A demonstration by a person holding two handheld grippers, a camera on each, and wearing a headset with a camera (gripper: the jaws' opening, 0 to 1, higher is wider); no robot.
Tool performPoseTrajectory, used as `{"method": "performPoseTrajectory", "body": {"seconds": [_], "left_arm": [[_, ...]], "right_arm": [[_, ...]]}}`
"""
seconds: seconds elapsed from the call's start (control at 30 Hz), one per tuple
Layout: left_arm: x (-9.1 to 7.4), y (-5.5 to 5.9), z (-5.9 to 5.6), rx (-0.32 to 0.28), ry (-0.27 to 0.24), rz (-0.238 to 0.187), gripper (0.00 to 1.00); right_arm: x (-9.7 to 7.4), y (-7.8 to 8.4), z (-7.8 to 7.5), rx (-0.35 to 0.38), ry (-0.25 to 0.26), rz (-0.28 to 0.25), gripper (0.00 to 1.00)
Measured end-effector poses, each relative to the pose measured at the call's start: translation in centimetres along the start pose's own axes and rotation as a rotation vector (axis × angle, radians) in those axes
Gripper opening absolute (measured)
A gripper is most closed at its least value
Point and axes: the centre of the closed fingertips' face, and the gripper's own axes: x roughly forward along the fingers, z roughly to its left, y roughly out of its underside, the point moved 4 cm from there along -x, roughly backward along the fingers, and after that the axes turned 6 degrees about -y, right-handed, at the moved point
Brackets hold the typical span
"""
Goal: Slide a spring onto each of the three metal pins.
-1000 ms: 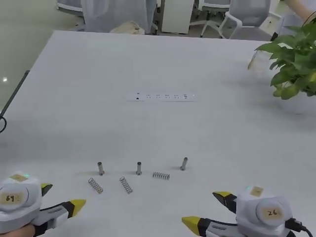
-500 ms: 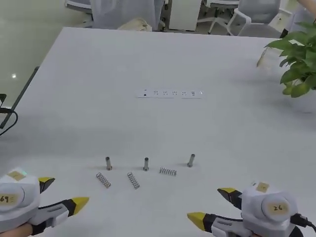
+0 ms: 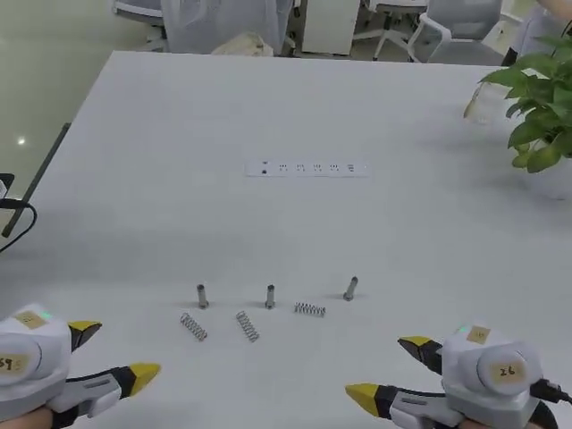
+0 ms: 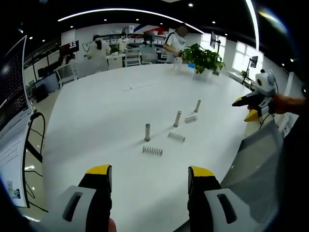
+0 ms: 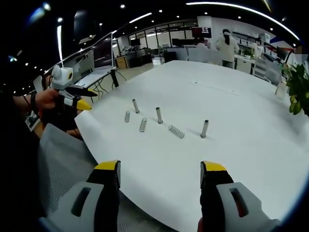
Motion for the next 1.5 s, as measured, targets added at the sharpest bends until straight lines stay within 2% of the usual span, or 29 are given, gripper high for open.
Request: {"method": "performPoseTrajectory", "body": {"seconds": [0.17, 0.33, 0.43, 0.67, 0.87, 1.23, 1.43, 1.5], "left_arm": [[0.1, -0.5, -0.4, 0.022, 0.024, -0.009, 0.59], [0.4, -0.4, -0.6, 0.060, 0.053, 0.001, 0.59], [0.6, -0.3, -0.5, 0.071, 0.068, 0.006, 0.59], [1.0, -0.5, -0.2, 0.138, 0.105, 0.023, 0.57], [2.2, -0.7, 0.3, 0.197, 0.138, 0.033, 0.56], [5.0, -1.0, -1.1, 0.324, 0.220, 0.062, 0.54], [6.5, -1.2, -1.4, 0.385, 0.256, 0.075, 0.51], [7.0, -1.0, -1.4, 0.422, 0.269, 0.090, 0.50]], "right_arm": [[0.0, -0.1, 0.0, -0.010, 0.000, 0.006, 0.66], [0.2, -0.3, 0.1, -0.020, -0.003, 0.014, 0.66], [0.4, -0.4, 0.2, -0.026, -0.004, 0.018, 0.66], [0.7, -0.5, 0.4, -0.028, -0.004, 0.023, 0.66], [0.7, -0.6, 0.6, -0.029, -0.001, 0.029, 0.66], [0.6, -0.9, 0.8, -0.036, 0.008, 0.036, 0.66], [0.5, -0.7, 1.0, -0.033, 0.013, 0.042, 0.65], [0.5, -0.6, 1.0, -0.031, 0.015, 0.043, 0.65]]}}
